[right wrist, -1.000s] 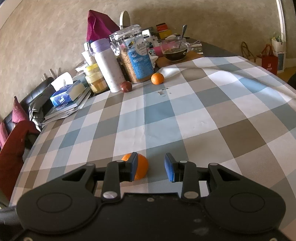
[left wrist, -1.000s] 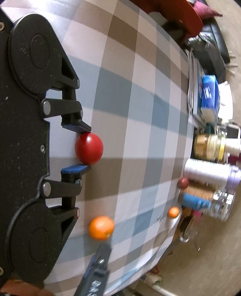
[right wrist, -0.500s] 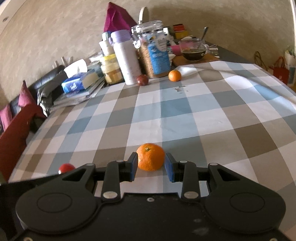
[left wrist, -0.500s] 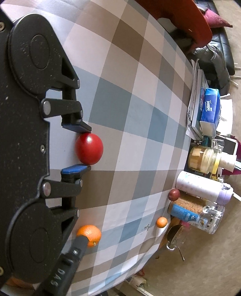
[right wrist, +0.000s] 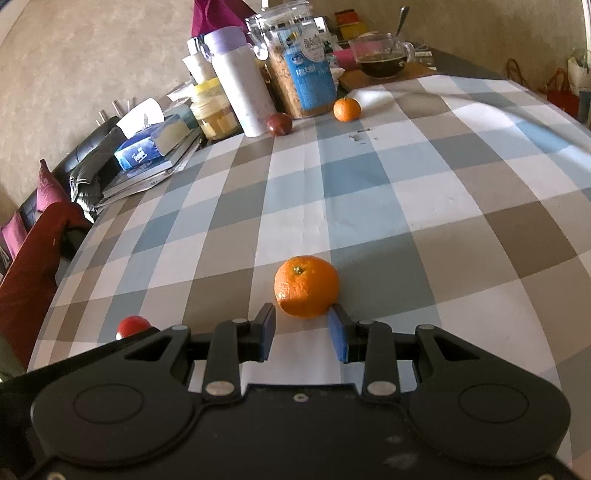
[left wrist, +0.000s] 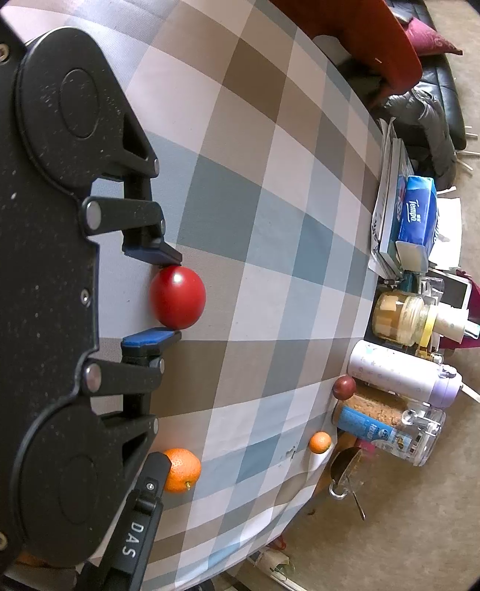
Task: Organize fruits
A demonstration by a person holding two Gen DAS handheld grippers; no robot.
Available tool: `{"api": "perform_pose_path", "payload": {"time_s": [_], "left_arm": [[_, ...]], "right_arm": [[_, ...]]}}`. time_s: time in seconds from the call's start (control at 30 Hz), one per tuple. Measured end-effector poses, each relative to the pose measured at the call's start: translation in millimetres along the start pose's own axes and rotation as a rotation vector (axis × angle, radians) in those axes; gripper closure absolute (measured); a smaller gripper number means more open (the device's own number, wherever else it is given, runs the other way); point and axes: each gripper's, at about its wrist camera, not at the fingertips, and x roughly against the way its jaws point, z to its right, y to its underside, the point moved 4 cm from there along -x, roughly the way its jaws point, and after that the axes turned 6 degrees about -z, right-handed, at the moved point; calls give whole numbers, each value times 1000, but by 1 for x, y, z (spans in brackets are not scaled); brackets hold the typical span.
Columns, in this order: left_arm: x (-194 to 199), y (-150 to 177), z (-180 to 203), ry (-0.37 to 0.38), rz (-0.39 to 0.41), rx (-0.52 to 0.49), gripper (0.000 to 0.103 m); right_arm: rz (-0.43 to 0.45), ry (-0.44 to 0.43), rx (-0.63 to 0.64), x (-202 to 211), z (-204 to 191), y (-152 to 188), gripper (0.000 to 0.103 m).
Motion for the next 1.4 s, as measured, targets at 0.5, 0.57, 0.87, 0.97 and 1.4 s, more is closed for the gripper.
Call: {"api": "perform_pose_path", "payload": {"time_s": [0.5, 0.57, 0.87, 0.97, 1.4], "left_arm": [[0, 1, 2, -9, 3, -13, 57], [0, 0, 2, -10, 4, -13, 57], [0, 0, 2, -10, 4, -13, 57], [0, 0, 3, -10, 4, -13, 57], [1, 0, 3, -19, 5, -20, 57]], "right_arm": [[-59, 158, 158, -13, -21, -11, 64], [-65, 150, 134, -14, -20, -14, 64], [-52, 159, 124, -15, -18, -17, 69], [-10, 152, 95, -5, -11, -15, 70], [62, 64, 40, 21, 9, 2, 92]]}}
